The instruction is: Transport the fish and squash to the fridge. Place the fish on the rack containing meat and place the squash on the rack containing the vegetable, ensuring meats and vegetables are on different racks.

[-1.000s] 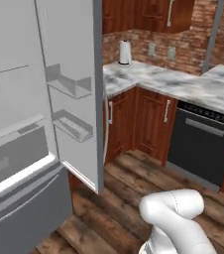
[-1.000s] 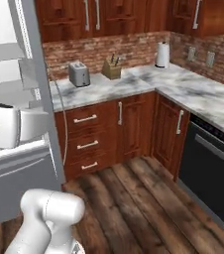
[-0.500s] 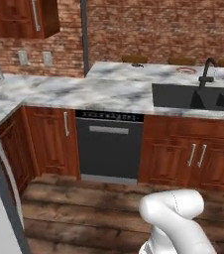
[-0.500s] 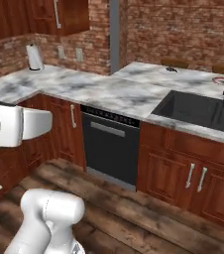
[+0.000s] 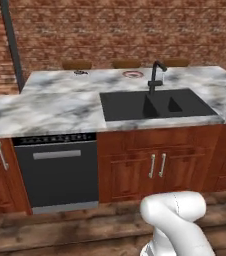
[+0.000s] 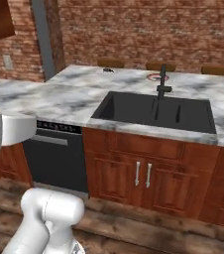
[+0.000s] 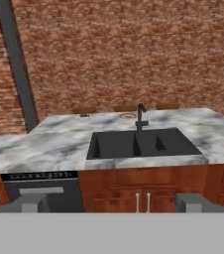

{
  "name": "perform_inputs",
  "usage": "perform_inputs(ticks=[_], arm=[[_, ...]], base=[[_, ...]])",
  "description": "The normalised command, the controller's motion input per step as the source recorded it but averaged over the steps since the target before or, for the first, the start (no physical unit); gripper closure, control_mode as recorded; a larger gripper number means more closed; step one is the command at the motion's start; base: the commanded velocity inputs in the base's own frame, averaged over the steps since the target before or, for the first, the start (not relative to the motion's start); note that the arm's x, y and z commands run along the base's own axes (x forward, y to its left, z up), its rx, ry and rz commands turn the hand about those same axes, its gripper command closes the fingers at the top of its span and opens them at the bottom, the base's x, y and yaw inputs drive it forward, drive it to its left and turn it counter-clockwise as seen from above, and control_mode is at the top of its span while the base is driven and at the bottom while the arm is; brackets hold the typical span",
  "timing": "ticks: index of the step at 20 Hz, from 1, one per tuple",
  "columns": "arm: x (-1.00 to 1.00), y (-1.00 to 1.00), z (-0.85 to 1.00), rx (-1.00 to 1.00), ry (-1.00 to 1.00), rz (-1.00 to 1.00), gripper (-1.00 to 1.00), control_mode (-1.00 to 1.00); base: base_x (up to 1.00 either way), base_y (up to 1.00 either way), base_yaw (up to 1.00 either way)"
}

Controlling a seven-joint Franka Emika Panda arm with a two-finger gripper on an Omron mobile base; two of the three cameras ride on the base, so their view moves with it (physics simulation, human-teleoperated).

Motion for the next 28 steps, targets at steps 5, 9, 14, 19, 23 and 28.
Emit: perform_inputs(ticks=[5,9,14,19,23,28], arm=[[0.00,0.00,0.00,0.00,0.00,0.00,-1.00,1.00],[0.00,0.00,0.00,0.00,0.00,0.00,-1.00,1.00],[0.00,0.00,0.00,0.00,0.00,0.00,-1.00,1.00],[0.00,0.00,0.00,0.00,0.00,0.00,-1.00,1.00],[0.00,0.00,0.00,0.00,0.00,0.00,-1.00,1.00],[0.00,0.00,0.00,0.00,0.00,0.00,-1.00,1.00]], base=[[1.00,-0.42,-0.20],[0.58,-0.97,-0.21],[0.14,-1.00,-0.14],[0.15,-1.00,-0.07],[0.25,-1.00,-0.07],[0.43,-1.00,-0.09]])
